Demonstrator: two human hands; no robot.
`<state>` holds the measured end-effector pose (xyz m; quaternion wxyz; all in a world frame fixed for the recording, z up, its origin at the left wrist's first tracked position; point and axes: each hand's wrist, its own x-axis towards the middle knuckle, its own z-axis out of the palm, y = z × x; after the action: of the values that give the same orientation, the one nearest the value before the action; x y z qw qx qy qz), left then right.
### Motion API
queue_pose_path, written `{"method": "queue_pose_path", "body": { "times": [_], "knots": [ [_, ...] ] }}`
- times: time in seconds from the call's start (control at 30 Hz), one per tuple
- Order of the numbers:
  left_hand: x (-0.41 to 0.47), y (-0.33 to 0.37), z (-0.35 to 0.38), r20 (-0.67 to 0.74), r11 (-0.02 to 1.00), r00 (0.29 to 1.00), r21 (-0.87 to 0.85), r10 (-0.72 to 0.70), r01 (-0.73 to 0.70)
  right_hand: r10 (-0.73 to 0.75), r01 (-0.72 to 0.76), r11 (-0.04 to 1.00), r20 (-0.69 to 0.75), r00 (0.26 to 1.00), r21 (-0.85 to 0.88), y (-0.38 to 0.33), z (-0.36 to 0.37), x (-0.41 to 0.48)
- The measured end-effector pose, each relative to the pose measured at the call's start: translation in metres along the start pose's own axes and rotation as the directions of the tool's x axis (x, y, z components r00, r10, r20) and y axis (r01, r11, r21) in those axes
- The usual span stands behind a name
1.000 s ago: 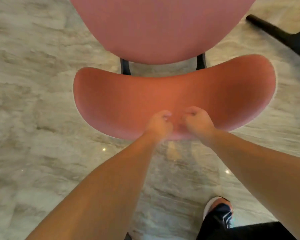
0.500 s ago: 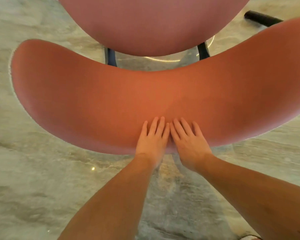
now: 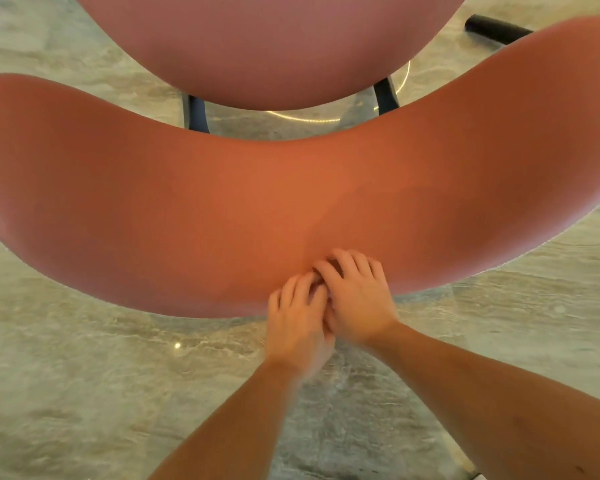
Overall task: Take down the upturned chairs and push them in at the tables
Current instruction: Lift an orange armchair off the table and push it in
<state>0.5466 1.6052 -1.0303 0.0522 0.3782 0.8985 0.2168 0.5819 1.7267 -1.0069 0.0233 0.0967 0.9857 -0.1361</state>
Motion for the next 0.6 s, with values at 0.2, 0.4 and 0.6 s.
{"method": "queue_pose_path", "body": {
  "times": [0.2,0.4,0.6],
  "knots": [
    [0.005,0.021,0.012,0.244,0.316,0.63,-0.7,-0.737,0.641,0.617,-0.605,0.508,0.231,0.753,0.613,-0.021,0.005,0.005],
    [0.024,0.012,0.009,0.578,-0.261,0.269,-0.67,-0.771,0.695,0.735,-0.738,-0.13,0.564,0.376,0.662,-0.029,0.005,0.01],
    [0.016,0.013,-0.004,0.76,-0.582,0.206,-0.616,-0.617,0.531,0.528,-0.698,-0.436,0.789,0.314,0.569,-0.036,0.007,0.005]
  ]
}}
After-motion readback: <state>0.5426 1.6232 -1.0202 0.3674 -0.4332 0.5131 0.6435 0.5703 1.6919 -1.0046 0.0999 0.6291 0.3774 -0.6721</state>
